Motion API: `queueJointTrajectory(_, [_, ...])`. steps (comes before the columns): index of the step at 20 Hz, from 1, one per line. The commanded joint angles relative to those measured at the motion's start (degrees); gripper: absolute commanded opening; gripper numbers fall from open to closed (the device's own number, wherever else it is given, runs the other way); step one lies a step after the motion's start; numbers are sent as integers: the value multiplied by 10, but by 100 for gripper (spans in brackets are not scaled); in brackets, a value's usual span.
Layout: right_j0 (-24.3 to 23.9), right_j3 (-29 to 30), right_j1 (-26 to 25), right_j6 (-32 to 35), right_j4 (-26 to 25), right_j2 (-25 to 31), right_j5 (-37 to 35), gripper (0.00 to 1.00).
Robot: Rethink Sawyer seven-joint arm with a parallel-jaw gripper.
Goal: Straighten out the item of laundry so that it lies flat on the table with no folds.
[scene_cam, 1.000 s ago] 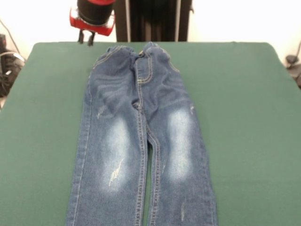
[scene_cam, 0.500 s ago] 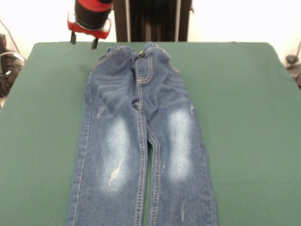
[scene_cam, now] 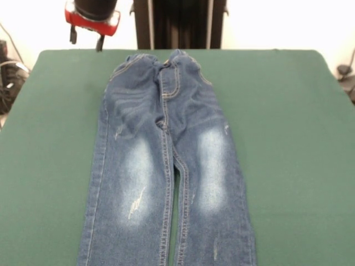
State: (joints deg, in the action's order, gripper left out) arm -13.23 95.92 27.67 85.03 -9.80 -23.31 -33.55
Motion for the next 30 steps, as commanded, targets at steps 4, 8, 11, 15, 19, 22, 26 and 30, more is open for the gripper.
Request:
queueJointTrajectory(4, [-60,56,66,56,71,162,35,100])
queueJointTrajectory(8, [-91,79,81,66,92,209,82,100])
queueJointTrajectory(11, [-117,100,90,64,103,247,114,100])
queueJointTrajectory(15, [-141,119,100,73,119,283,127,100])
queueJointTrajectory(19, [-146,119,105,82,109,294,148,0])
queueJointTrajectory(22, [-143,116,105,70,93,291,157,0])
queueJointTrajectory(26, [-140,112,107,81,88,282,171,0])
queueJointTrajectory(30, [-141,112,103,87,86,280,182,0])
